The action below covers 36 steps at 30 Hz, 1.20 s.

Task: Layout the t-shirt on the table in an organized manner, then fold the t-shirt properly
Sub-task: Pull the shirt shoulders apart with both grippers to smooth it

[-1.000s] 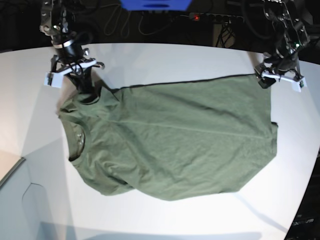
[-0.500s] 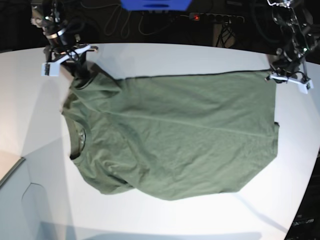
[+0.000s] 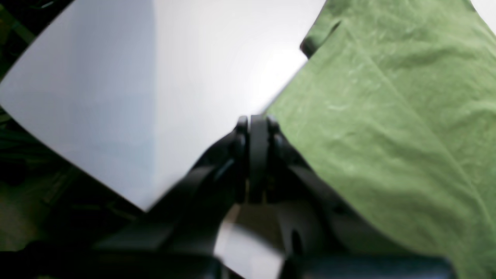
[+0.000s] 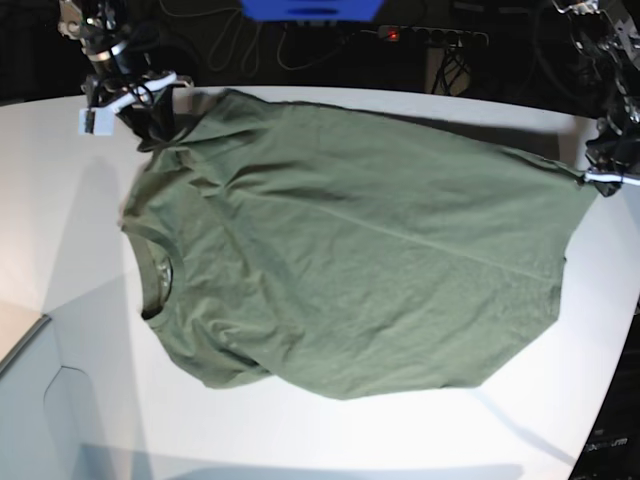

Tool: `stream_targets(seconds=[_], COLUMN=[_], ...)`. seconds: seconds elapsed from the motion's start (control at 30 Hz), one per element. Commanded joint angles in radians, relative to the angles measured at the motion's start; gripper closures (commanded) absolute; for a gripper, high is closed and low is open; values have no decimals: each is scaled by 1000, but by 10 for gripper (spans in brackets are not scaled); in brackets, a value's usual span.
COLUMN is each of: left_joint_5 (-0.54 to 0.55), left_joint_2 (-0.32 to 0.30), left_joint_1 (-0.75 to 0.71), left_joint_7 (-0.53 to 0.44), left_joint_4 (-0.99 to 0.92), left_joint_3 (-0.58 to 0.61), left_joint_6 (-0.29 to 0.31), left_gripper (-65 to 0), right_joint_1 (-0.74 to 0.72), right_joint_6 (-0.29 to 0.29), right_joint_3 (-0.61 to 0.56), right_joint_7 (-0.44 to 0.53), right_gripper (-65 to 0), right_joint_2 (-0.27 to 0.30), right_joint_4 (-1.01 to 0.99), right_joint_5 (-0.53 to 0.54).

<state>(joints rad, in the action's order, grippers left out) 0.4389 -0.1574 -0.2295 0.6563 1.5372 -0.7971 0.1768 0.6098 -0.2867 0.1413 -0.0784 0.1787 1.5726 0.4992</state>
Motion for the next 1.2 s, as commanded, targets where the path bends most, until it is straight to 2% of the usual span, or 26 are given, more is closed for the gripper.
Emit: stream_targets(seconds=[0.0,0.13,0.23,0.33,0.4,0.53,0.63,0.9,1.17], left_joint_5=[4,4,4,2,1,2,2,2,2], left_joint_2=[-18,-18,-18,-20,-23,-43,-44,-44,-46], left_joint_1=[2,0,2,5,5,11,23,25,25], left_joint_7=[-16,-16,-16,-16,-20,-22,-16,-20,-19], left_joint_4=[13,19,21,23,23,18,13,23,19], left_joint_3=[-6,-6,-6,-6,-6,-6,-6,-6,-6], left_joint_6=[0,0,0,0,0,0,0,0,0], left_gripper=[0,0,0,0,0,0,0,0,0], right_joint_1=[19,46,43,-12,-64,-161,-175,-143,-101], right_joint_6=[-16,-16,-16,-16,-16,-16,-16,-16,-18], right_joint_3=[30,133,185,186,162,142,142,143,142], right_joint_7=[55,119,122,116,73,-148,-222,-222,-222], right_gripper=[-203,-204,-204,-204,-204,-204,-204,-204,-204], right_joint_2=[-8,-63,-92,-98,-95,-87,-109,-107,-110], right_joint_4=[16,19,42,65,64,62,56,-90,-90], right_joint_5=[13,13,13,6,6,6,6,6,6])
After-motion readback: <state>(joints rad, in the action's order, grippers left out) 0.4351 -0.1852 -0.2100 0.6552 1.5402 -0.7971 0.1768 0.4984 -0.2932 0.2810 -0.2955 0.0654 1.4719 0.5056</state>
